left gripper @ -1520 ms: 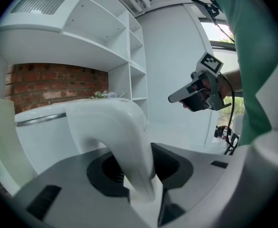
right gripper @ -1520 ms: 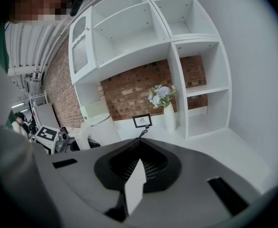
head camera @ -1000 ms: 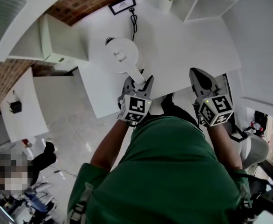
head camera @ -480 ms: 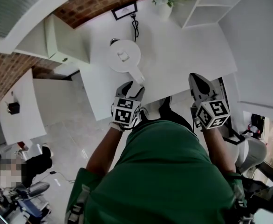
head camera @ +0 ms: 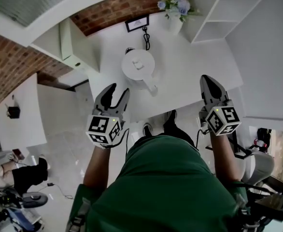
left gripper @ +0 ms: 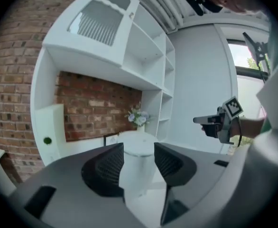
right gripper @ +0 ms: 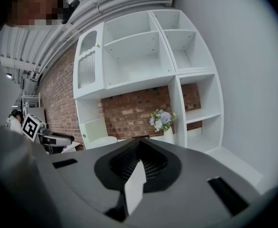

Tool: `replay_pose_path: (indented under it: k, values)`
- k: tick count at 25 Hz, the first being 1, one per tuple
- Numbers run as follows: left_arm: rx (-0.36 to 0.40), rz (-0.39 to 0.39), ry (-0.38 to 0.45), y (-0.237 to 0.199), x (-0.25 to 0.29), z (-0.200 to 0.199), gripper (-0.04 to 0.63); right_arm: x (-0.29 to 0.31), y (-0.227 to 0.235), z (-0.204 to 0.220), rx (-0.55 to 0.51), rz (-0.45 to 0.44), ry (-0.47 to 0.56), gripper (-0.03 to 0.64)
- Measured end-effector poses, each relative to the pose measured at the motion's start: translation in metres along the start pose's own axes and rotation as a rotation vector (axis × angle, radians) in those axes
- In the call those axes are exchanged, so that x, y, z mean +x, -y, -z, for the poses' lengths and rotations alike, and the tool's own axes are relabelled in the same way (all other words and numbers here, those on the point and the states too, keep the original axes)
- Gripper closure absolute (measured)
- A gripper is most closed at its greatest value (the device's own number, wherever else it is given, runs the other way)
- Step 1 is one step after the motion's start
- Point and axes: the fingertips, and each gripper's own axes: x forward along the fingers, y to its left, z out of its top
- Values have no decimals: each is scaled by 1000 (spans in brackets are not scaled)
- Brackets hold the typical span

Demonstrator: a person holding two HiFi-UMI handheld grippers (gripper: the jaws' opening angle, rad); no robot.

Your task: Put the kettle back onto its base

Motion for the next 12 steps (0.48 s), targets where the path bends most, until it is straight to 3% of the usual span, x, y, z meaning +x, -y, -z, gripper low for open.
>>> replay_pose_path:
  k: [6,12]
  values:
    - [110,-95,237,-33,-52,-89,520,-4,-34,-54,-60,-16,132,604]
    - [119,-184,308,-68,-85,-119,537,-10,-62,-86,-117,-14,210,604]
